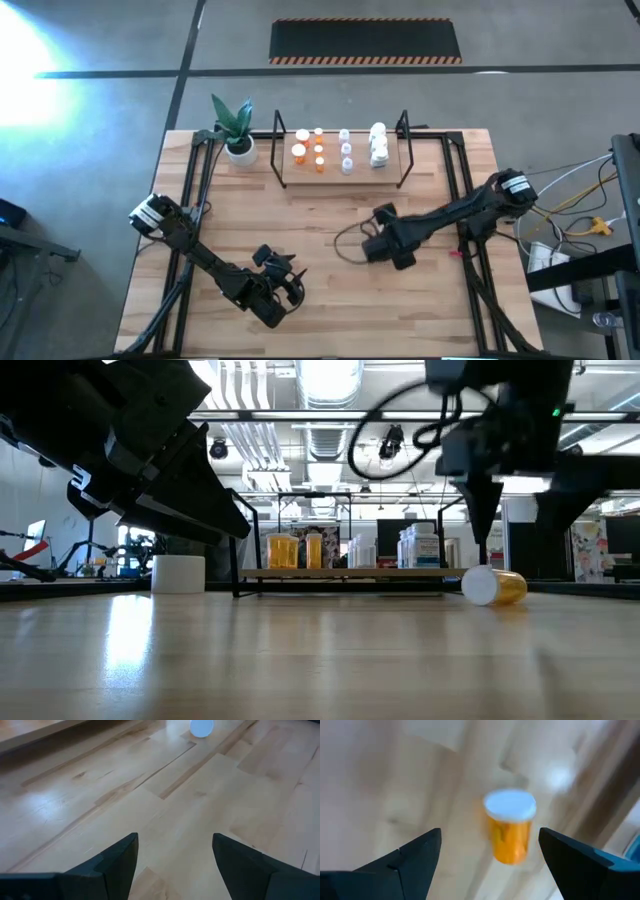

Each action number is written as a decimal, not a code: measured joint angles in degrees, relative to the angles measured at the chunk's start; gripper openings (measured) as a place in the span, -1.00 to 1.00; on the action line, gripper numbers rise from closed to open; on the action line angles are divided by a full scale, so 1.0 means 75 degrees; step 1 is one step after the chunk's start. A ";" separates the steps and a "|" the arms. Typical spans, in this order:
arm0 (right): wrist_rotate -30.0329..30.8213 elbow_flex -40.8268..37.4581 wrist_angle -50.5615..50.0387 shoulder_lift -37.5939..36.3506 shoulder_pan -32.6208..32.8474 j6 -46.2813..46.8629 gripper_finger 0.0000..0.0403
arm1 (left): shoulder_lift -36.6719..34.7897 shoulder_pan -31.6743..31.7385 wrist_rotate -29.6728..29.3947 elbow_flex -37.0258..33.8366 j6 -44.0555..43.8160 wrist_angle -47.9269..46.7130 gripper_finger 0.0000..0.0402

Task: Pick and place medicine bottles onto shelf by color
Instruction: Put the large orange pill bottle on the shelf aligned with the large orange pill bottles

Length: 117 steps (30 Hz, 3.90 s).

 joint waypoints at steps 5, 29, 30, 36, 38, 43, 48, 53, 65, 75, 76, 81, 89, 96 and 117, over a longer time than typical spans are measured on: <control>0.0064 -0.0858 0.0624 -0.0167 -0.0975 -0.0290 0.61 | 0.0000 -0.0001 0.0000 0.0000 0.0107 0.0097 0.19; -0.1499 -0.1666 0.4972 -0.0095 -0.1311 -0.0214 -0.13 | -0.0019 -0.0007 -0.0093 -0.0003 0.0276 0.0069 0.19; -0.1683 -0.1748 0.5669 -0.0092 -0.1301 -0.0152 -0.11 | -0.0119 -0.0016 -0.0104 -0.0003 0.0377 0.0085 0.19; -0.2498 -0.2604 1.0027 -0.0072 -0.1250 0.0224 -0.11 | -0.0672 -0.0030 -0.0231 0.0017 0.1016 0.0109 0.19; -0.2518 -0.3030 1.1228 -0.0072 -0.1249 0.0425 -0.11 | -0.0819 -0.0046 -0.0458 0.0017 0.1217 0.0178 0.19; -0.2522 -0.4050 1.4186 -0.0063 -0.1154 0.0930 -0.11 | -0.0883 0.0027 -0.1147 0.0015 0.2418 0.1041 0.19; -0.2477 -0.4652 1.6072 0.0184 -0.0940 0.1161 -0.11 | -0.0632 0.0752 -0.0502 0.0015 0.5036 0.3559 0.18; -0.2372 -0.4686 1.7341 0.1306 -0.0659 0.1287 -0.11 | -0.0395 0.1445 0.0903 0.0037 0.6720 0.5479 0.18; -0.2357 -0.4436 2.0154 0.3791 -0.0557 0.1854 -0.11 | -0.0007 0.1803 0.2197 -0.0003 0.6178 0.4839 0.18; -0.2107 -0.4342 2.0184 0.3965 -0.0313 0.1518 -0.10 | 0.0800 0.1809 0.1973 0.0006 0.5837 0.5232 0.10; -0.2110 -0.4347 2.0182 0.3954 -0.0316 0.1502 -0.10 | 0.0809 0.1809 0.1978 0.0009 0.5752 0.5227 0.05; -0.2104 -0.4357 1.9945 0.3923 -0.0322 0.1276 -0.10 | 0.0843 0.1830 0.2201 0.0023 0.5731 0.5270 -0.31; -0.2161 -0.4443 1.9613 0.3906 -0.0322 0.0835 0.00 | 0.0858 0.1870 0.2731 0.0010 0.5809 0.5318 -0.89; -0.2227 -0.4857 1.9215 0.3793 -0.0293 0.0867 0.39 | 0.0901 0.1918 0.2736 0.0009 0.5789 0.5318 -0.97; -0.0397 -0.5760 1.4703 0.0805 0.0430 0.1789 0.10 | 0.0407 0.1974 0.2720 0.0279 0.6405 0.5500 -0.97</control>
